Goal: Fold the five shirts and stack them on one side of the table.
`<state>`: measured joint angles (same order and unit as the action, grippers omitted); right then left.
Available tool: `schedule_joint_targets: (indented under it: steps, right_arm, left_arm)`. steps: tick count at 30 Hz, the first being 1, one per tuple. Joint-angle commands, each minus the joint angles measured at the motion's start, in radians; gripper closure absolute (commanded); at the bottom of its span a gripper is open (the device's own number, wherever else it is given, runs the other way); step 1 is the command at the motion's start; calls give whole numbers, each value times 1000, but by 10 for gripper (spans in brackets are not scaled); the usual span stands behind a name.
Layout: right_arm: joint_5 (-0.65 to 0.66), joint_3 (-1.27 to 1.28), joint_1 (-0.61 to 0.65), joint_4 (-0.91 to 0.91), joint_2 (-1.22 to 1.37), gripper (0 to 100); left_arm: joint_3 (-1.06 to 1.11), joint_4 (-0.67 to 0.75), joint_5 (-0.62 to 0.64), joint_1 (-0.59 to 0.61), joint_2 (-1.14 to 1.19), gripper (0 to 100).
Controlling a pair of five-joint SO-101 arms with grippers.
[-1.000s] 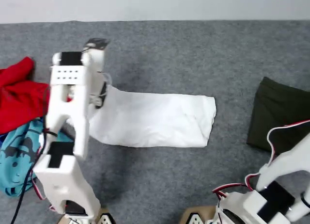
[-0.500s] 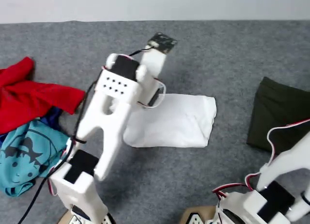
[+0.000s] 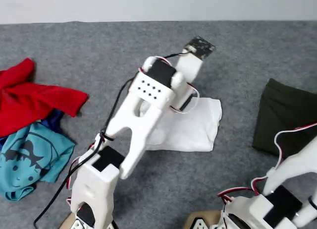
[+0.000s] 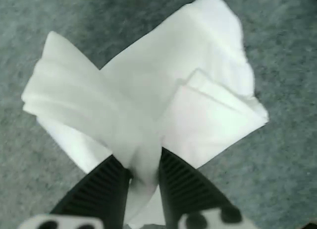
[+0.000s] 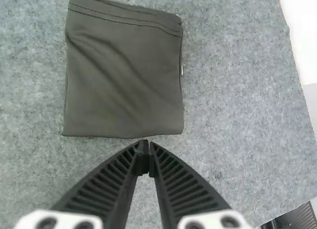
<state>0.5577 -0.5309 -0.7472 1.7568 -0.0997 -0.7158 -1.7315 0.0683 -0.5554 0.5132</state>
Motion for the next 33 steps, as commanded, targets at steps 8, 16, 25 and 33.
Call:
schedule_joint_targets:
  steps: [8,16,25,33]
  right_arm:
    - [3,-5,-10,39,-47,988]
    - [3,-2,-10,39,-47,987]
    - [-5,40,71,39,-39,987]
    - [-207,218,360,41,-47,989]
  left_arm:
    - [-125,-21,31,-48,63,804]
    - [-151,-25,64,-37,60,739]
    - [-119,-25,64,149,-120,864]
    - [328,-25,-46,292,-381,994]
